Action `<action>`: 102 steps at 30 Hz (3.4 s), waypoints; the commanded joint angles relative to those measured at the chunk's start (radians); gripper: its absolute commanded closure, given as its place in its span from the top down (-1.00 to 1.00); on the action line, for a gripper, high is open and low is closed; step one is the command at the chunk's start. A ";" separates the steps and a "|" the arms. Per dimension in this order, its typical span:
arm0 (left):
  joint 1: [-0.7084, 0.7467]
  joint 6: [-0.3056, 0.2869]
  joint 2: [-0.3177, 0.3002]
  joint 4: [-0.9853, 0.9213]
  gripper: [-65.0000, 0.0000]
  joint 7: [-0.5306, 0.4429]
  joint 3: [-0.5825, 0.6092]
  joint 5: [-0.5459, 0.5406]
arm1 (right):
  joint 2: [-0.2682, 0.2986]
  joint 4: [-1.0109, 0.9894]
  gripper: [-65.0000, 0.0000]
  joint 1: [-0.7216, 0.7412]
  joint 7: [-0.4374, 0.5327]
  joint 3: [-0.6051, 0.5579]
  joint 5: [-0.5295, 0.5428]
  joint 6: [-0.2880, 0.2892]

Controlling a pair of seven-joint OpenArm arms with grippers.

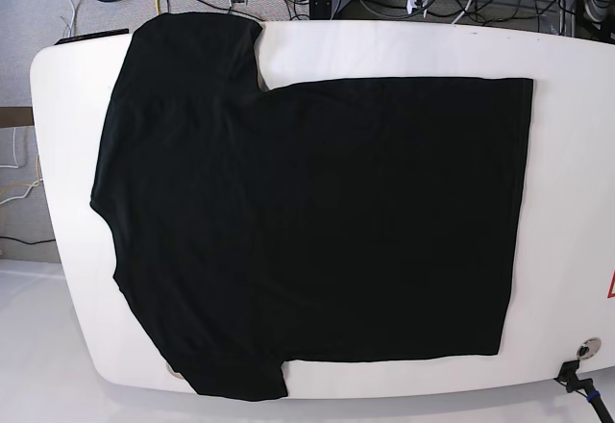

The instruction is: Fold the T-shirt properly

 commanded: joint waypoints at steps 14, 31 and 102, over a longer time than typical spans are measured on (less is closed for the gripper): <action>0.003 0.004 -0.009 0.008 -1.00 0.027 0.002 0.006 | 0.006 0.020 -1.00 -0.010 -0.006 0.004 -0.004 0.002; 0.029 -0.002 -0.017 0.010 -0.96 0.015 0.003 0.010 | 0.019 0.082 -0.97 -0.026 -0.002 0.009 -0.003 0.009; 1.178 -0.004 -0.124 1.916 -0.09 0.011 -0.149 0.001 | 0.055 1.997 0.00 -1.240 -0.004 0.010 0.006 0.003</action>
